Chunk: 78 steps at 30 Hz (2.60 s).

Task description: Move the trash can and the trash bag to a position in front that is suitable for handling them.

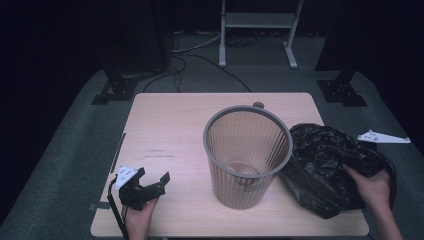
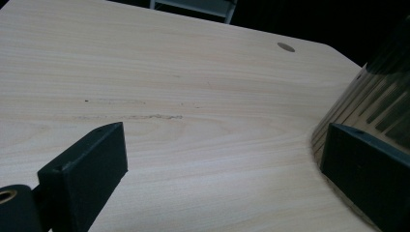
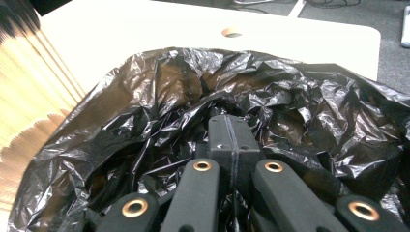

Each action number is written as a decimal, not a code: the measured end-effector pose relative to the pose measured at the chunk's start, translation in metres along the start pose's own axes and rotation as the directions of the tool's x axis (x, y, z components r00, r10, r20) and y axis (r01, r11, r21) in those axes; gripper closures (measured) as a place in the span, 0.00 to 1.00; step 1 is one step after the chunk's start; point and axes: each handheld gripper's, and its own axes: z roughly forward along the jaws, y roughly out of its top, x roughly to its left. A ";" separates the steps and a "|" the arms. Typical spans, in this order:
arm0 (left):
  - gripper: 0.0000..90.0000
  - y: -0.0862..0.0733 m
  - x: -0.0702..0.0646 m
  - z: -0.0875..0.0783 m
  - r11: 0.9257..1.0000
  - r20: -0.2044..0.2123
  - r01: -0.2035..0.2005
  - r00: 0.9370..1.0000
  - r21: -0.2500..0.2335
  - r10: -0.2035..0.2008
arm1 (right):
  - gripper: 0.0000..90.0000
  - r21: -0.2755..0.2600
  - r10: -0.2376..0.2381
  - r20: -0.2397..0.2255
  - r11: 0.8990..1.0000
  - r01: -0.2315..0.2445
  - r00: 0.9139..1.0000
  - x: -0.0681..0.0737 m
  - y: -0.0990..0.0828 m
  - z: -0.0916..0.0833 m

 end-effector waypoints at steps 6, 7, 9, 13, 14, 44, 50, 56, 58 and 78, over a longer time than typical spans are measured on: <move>0.02 0.000 0.000 0.000 1.000 0.001 -0.002 1.000 -0.001 0.002 | 1.00 -0.011 0.004 -0.007 1.000 -0.004 1.000 0.001 0.004 -0.004; 0.02 0.000 0.000 0.000 1.000 0.001 0.000 1.000 0.000 0.000 | 1.00 -0.009 0.005 -0.008 1.000 -0.005 1.000 0.001 0.004 -0.004; 0.02 0.000 0.000 0.000 1.000 0.002 -0.002 1.000 -0.001 0.002 | 1.00 0.004 -0.006 0.002 1.000 0.006 1.000 0.002 0.003 -0.001; 0.02 0.000 0.000 0.000 1.000 0.001 0.000 1.000 -0.001 0.000 | 1.00 0.042 -0.007 0.008 0.999 0.006 1.000 0.002 -0.005 0.013; 0.02 0.000 0.000 0.000 1.000 0.002 0.000 1.000 0.000 0.000 | 1.00 0.058 -0.005 0.005 0.998 0.005 1.000 0.001 -0.008 0.018; 0.02 0.000 0.001 0.000 1.000 0.003 0.002 1.000 0.001 -0.002 | 0.32 0.180 -0.123 0.103 0.978 0.103 0.987 0.018 -0.060 0.124; 0.02 0.000 -0.002 0.001 1.000 0.006 -0.005 1.000 0.000 0.005 | 0.62 0.137 -0.085 0.099 0.988 0.071 0.991 0.014 -0.065 0.118; 0.02 0.000 -0.003 0.000 1.000 0.009 -0.007 1.000 -0.001 0.007 | 0.98 0.131 -0.074 0.119 0.990 0.058 0.990 0.013 -0.068 0.113; 0.02 0.001 -0.002 0.000 1.000 0.008 -0.006 1.000 -0.002 0.006 | 1.00 0.131 -0.062 0.124 0.990 0.046 0.990 0.012 -0.068 0.112; 0.02 0.000 -0.001 0.000 1.000 0.005 0.000 1.000 0.000 0.000 | 1.00 -0.016 0.057 0.075 0.998 -0.055 0.996 -0.004 -0.043 0.069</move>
